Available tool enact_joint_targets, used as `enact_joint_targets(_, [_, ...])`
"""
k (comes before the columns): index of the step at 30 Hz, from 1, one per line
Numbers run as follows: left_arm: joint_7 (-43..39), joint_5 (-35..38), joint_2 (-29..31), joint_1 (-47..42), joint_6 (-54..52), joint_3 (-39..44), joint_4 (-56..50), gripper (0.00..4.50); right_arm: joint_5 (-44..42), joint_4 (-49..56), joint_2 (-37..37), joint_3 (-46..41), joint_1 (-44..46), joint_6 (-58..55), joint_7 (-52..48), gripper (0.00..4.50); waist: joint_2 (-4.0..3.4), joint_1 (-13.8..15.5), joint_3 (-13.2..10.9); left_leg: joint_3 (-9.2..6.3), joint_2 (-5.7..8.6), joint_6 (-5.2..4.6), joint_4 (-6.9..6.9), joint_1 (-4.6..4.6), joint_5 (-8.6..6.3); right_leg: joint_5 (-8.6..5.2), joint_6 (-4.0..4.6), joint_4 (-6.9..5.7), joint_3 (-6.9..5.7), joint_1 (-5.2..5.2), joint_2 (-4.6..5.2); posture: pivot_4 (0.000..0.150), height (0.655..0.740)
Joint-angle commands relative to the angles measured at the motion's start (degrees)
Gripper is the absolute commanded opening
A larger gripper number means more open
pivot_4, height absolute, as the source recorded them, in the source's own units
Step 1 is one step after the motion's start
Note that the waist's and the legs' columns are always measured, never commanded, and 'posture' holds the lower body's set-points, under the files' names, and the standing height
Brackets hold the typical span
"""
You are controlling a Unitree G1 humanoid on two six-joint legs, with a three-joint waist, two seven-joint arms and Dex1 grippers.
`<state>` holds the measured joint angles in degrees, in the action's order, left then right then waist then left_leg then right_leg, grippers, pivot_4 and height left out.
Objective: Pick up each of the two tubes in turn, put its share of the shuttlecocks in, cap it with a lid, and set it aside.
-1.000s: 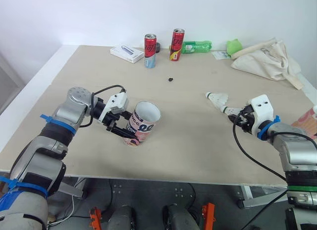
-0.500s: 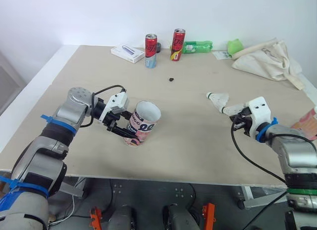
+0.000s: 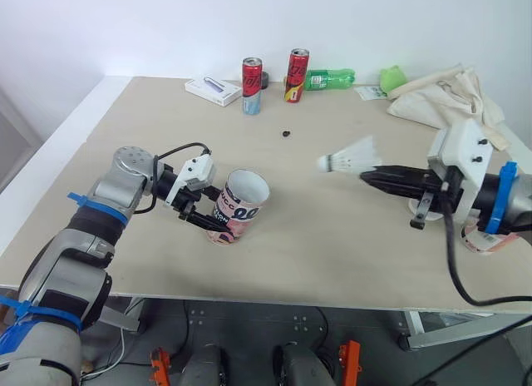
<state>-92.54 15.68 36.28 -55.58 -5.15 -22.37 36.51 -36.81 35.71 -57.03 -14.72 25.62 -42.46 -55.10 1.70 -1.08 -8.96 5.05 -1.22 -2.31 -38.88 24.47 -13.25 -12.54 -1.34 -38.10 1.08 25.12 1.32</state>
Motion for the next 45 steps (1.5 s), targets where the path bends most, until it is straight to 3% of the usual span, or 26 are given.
enact_joint_targets(1, [0.0,-0.5,-0.3,-0.9,0.6,-0.3,0.3,3.04,1.2,1.9,0.0,7.7,6.1,2.0,-1.0,0.06,0.00,0.0,0.0,0.01,0.00,0.00,0.00,0.00,0.00,0.00,0.01,0.00,0.00,0.00,0.01,0.150,0.7400])
enact_joint_targets(7, [0.0,-0.4,-0.2,-1.3,0.9,-1.0,0.7,3.04,11.4,-6.0,3.6,21.8,18.7,6.7,-1.8,0.06,0.00,0.0,0.0,0.10,0.00,0.00,-0.10,0.09,0.00,-0.06,0.23,0.00,0.02,0.09,0.06,0.150,0.7400])
enact_joint_targets(16, [0.0,-0.4,-0.2,-1.2,0.7,-1.3,0.5,3.04,18.3,-12.3,8.5,30.8,27.8,11.8,-7.7,0.06,0.00,0.0,0.0,0.07,0.01,-0.03,-0.17,0.23,-0.02,0.08,0.18,-0.01,-0.06,0.16,0.08,0.150,0.7400])
enact_joint_targets(19, [0.0,-0.4,-0.4,-1.0,0.5,-1.1,0.2,3.04,22.0,-16.7,11.2,33.2,31.6,12.0,-7.1,0.97,-0.01,0.0,0.0,0.07,-0.02,-0.03,-0.23,0.22,-0.02,0.08,0.15,-0.05,-0.08,0.18,0.05,0.150,0.7400])
enact_joint_targets(25, [0.0,-0.2,-0.5,-0.6,0.1,-1.0,-0.5,3.04,21.0,-14.7,11.1,31.7,30.0,11.5,-10.1,3.97,0.00,0.1,0.0,0.05,-0.06,-0.06,-0.38,0.34,-0.04,0.17,0.32,-0.07,-0.14,0.19,0.05,0.150,0.7400])
enact_joint_targets(30, [0.0,-0.4,-1.1,-0.7,0.3,-0.6,0.0,3.04,12.1,-12.9,6.0,18.4,21.3,5.4,-10.4,3.97,0.00,0.6,0.0,-0.05,-0.01,-0.18,-0.54,0.58,-0.12,0.15,0.24,0.00,-0.31,0.20,0.17,0.150,0.7400])
enact_joint_targets(34, [0.0,-0.4,-1.3,-0.3,0.1,0.0,-0.3,3.04,15.9,-18.2,6.1,11.0,14.7,0.6,1.4,3.97,0.00,0.7,0.0,0.03,0.01,-0.22,-0.60,0.54,-0.15,0.21,0.21,0.00,-0.23,0.19,0.21,0.150,0.7400])
enact_joint_targets(41, [0.0,-0.5,-0.1,1.1,-0.2,0.6,-1.3,3.04,21.0,-23.9,14.6,4.8,2.8,-12.1,22.6,3.97,0.02,0.6,0.0,-0.03,-0.02,-0.20,-0.60,0.51,-0.14,0.23,0.30,-0.05,-0.13,0.18,0.14,0.150,0.7400])
enact_joint_targets(45, [0.0,-0.7,-0.5,0.7,-0.4,0.9,-1.2,3.04,22.5,-30.4,21.2,3.7,3.7,-10.1,29.5,3.97,-0.15,0.4,0.0,0.05,-0.02,-0.20,-0.58,0.52,-0.14,0.26,0.24,-0.06,-0.06,0.25,0.05,0.150,0.7400])
